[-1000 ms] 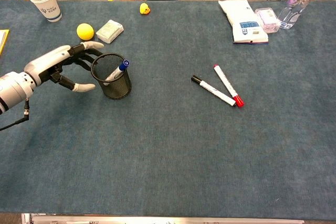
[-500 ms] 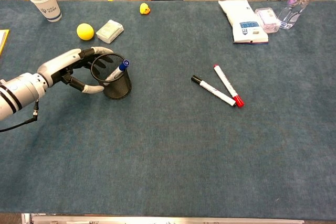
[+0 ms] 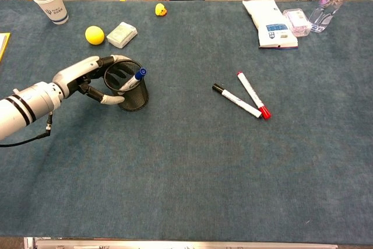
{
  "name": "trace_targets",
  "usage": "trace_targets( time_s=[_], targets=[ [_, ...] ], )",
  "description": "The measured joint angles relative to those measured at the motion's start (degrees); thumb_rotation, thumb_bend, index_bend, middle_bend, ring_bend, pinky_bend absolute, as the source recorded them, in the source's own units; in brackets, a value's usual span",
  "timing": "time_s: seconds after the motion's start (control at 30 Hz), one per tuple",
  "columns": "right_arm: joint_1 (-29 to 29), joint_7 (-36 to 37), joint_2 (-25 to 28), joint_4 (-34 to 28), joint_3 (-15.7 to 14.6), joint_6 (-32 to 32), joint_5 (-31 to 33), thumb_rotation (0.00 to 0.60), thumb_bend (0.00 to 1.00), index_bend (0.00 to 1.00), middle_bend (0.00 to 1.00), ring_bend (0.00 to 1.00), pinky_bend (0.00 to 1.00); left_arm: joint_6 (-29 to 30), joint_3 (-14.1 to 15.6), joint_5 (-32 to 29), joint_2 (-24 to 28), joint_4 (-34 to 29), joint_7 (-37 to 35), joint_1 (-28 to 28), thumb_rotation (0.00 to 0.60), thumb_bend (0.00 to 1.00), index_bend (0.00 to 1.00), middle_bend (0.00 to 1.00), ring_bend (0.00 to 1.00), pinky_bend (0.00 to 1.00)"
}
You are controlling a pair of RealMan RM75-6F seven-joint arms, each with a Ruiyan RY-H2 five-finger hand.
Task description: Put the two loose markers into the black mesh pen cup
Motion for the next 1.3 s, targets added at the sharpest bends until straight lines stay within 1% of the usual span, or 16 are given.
trace_targets(
  time_s=[0.07, 0.2, 0.33, 0.6, 0.87, 1.1, 1.3],
  targets=[
    [0.0, 0.2, 0.0, 0.2, 0.0, 0.0, 0.0, 0.600, 0.17, 0.43, 0.34, 0.23, 0.25, -0.2, -0.2, -0.4, -0.4, 0.3, -0.1, -0.1, 0.600, 0.22, 0.22, 0.28, 0.24, 0.27],
    [-0.1, 0.4, -0.1, 0.3, 0.1, 0.2, 0.0, 0.600, 0.17, 0.43, 0.34, 0.23, 0.25, 0.0, -0.6, -1.2, -1.2, 0.9, 0.1, -0.2, 0.600, 0.22, 0.30, 0.36, 0.31, 0.28],
    [-0.2, 0.3, -0.1, 0.4, 0.0, 0.2, -0.1, 0.600, 0.17, 0.43, 0.34, 0.23, 0.25, 0.7, -1.0, -1.8, -1.4, 0.4, 0.0, 0.1, 0.600, 0.22, 0.35, 0.41, 0.36, 0.31],
    [0.2, 0.2, 0.1, -0.4, -0.2, -0.1, -1.0, 0.600, 0.17, 0.43, 0.34, 0.23, 0.25, 2.6, -1.1, -1.3, 0.5, -2.0, 0.3, 0.6, 0.600, 0.22, 0.36, 0.41, 0.36, 0.31],
    [1.4, -0.3, 0.4, -1.9, -1.0, -2.3, -2.6, 0.600, 0.17, 0.43, 0.34, 0.23, 0.25, 6.3, -0.7, 0.9, 4.5, -5.7, 0.7, 1.4, 0.600, 0.22, 0.36, 0.41, 0.36, 0.31],
    [4.7, -0.3, 0.4, -2.5, -1.7, -7.4, -4.8, 0.600, 0.17, 0.44, 0.34, 0.23, 0.25, 10.1, 0.3, 3.8, 8.6, -9.6, 3.6, 2.3, 0.600, 0.22, 0.36, 0.41, 0.36, 0.31],
    [8.9, -1.4, -1.7, -1.8, -2.6, -14.3, -6.2, 0.600, 0.17, 0.44, 0.34, 0.23, 0.25, 12.3, 1.1, 5.4, 11.5, -13.7, 5.7, 3.0, 0.600, 0.22, 0.36, 0.41, 0.36, 0.31]
  ],
)
